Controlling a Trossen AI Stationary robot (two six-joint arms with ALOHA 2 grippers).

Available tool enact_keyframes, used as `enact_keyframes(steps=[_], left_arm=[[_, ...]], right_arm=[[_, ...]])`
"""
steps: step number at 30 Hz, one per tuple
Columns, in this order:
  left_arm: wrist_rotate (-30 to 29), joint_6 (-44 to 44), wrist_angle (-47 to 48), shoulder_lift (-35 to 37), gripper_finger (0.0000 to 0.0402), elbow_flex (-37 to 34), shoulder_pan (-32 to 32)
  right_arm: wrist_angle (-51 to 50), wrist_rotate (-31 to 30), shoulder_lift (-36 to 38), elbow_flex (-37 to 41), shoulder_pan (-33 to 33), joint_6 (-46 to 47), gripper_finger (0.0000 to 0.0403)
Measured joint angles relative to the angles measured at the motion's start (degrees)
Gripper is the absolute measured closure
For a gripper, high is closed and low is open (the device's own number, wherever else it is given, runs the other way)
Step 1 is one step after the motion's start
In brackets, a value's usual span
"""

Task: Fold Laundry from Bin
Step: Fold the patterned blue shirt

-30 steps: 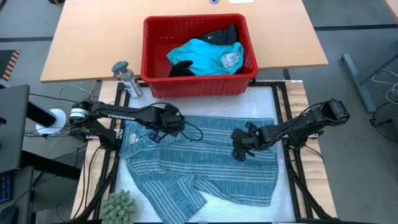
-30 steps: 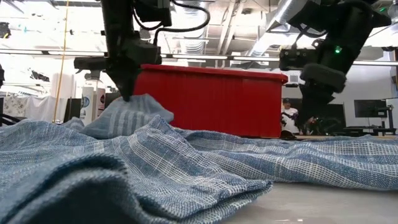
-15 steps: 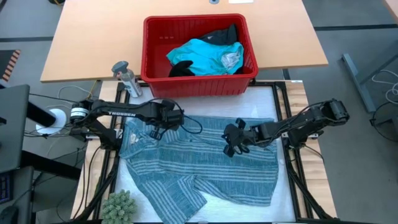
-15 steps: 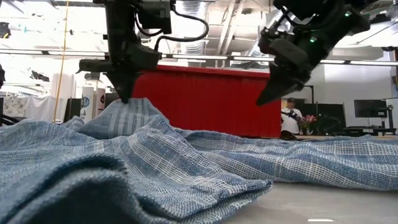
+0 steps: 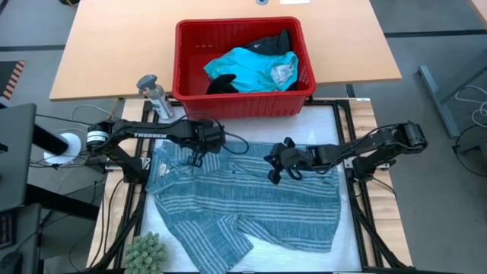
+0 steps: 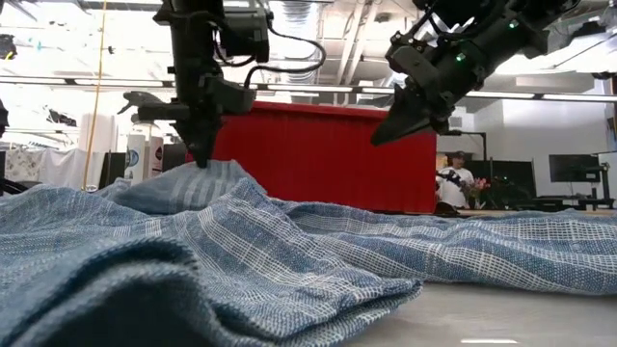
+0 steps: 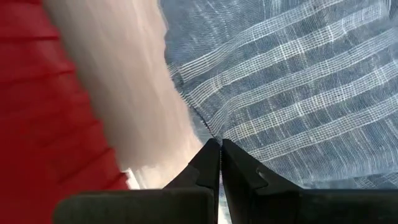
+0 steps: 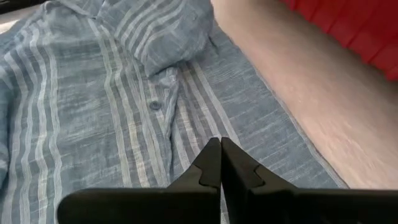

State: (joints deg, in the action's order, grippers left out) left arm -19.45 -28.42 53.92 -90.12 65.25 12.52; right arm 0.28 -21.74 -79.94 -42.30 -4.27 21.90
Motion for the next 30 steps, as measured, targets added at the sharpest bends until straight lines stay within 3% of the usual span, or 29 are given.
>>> enact_keyframes(steps=[5, 17, 26, 30], left_arm=[[2.3, 0.2, -2.0, 0.0, 0.0401, -2.6, 0.4], [-0.6, 3.2, -4.5, 0.1, 0.0395, -6.0, 0.3], [3.0, 4.6, -4.1, 0.9, 0.0303, -5.2, 0.5], [1.2, 5.6, -5.9, 0.9, 0.0254, -5.2, 0.3]], right_arm=[[0.8, 0.8, 0.0, 0.0, 0.3, -0.1, 0.0374], [2.1, 0.9, 0.0, 0.0, 0.2, -0.1, 0.0366], [1.7, 2.4, 0.0, 0.0, 0.2, -0.2, 0.0351], [2.6, 2.4, 0.0, 0.0, 0.2, -1.8, 0.0351]])
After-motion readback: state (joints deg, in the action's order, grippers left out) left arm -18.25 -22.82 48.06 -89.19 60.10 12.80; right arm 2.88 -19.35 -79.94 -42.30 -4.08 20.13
